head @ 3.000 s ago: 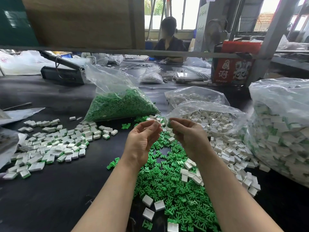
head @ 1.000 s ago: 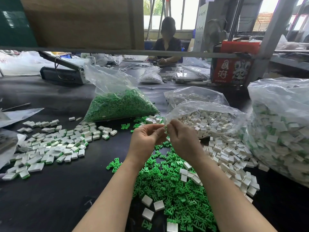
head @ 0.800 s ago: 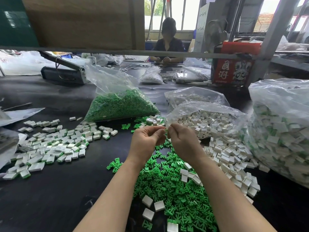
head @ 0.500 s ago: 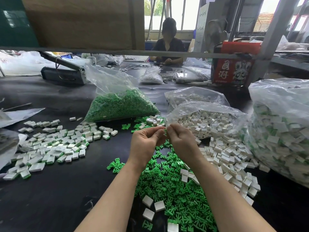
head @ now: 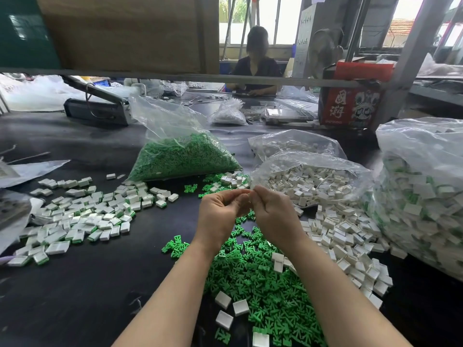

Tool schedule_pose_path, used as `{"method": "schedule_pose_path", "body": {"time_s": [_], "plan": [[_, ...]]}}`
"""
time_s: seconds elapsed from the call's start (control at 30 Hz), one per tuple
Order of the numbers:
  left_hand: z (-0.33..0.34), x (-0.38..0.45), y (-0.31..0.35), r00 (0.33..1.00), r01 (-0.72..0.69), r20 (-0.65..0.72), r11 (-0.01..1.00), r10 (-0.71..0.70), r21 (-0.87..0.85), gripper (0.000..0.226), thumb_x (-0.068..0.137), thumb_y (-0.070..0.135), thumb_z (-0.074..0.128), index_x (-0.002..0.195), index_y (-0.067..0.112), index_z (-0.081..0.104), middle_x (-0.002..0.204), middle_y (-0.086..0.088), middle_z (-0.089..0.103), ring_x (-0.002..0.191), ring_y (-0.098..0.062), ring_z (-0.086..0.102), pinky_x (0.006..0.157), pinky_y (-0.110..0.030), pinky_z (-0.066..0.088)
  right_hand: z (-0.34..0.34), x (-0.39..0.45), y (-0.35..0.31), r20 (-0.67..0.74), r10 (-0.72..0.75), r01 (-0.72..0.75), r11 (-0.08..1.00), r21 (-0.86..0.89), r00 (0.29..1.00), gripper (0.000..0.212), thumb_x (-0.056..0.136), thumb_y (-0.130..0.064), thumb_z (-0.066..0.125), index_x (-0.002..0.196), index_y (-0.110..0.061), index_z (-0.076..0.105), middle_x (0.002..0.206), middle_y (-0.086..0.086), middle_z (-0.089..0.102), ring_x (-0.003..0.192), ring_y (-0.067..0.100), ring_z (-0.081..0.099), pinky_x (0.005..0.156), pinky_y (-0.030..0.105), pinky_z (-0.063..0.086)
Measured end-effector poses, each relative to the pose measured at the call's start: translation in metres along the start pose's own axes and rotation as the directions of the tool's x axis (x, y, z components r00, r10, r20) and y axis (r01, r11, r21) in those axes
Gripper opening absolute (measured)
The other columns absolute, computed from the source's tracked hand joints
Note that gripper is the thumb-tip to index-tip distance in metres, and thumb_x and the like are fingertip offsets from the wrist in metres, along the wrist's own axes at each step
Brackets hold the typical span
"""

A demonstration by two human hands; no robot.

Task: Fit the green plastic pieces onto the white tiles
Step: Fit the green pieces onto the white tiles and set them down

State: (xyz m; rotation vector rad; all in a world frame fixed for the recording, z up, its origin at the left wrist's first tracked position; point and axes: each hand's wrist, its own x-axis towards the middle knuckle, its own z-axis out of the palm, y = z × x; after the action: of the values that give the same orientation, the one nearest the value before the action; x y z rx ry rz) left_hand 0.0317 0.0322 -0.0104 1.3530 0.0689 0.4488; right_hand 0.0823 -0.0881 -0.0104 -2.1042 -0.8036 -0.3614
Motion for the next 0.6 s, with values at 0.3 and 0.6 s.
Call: {"method": "schedule_pose_path", "body": {"time_s": [0.3,0.6], "plan": [[-0.003,0.002,-0.003,0.997,-0.015,-0.070,1.000,0.017,0.023,0.018,0.088,-0.003,0.064,0.088,0.012,0.074,0.082,-0.005,0.076,0.074,-0.013,0.072,0.066,-0.019,0.055,0.002,-0.001,-0.014,0.097,-0.085,0.113,0.932,-0.344,0.992,0.010,0.092,-0.015,0.044,0.098,-0.011,0.051,0.080,0.008,0.063,0.068,0.028,0.057,0.058,0.031,0.032],[0.000,0.001,0.001,1.000,0.009,-0.026,0.992,-0.013,-0.125,0.015,0.073,0.019,0.073,0.087,0.018,0.077,0.098,-0.015,0.073,0.083,-0.015,0.072,0.073,-0.020,0.053,-0.001,0.010,-0.007,0.308,0.337,-0.446,0.783,0.434,0.890,0.038,0.104,-0.025,0.036,0.087,-0.010,0.067,0.070,0.010,0.066,0.059,0.017,0.051,0.058,0.033,0.038]]}}
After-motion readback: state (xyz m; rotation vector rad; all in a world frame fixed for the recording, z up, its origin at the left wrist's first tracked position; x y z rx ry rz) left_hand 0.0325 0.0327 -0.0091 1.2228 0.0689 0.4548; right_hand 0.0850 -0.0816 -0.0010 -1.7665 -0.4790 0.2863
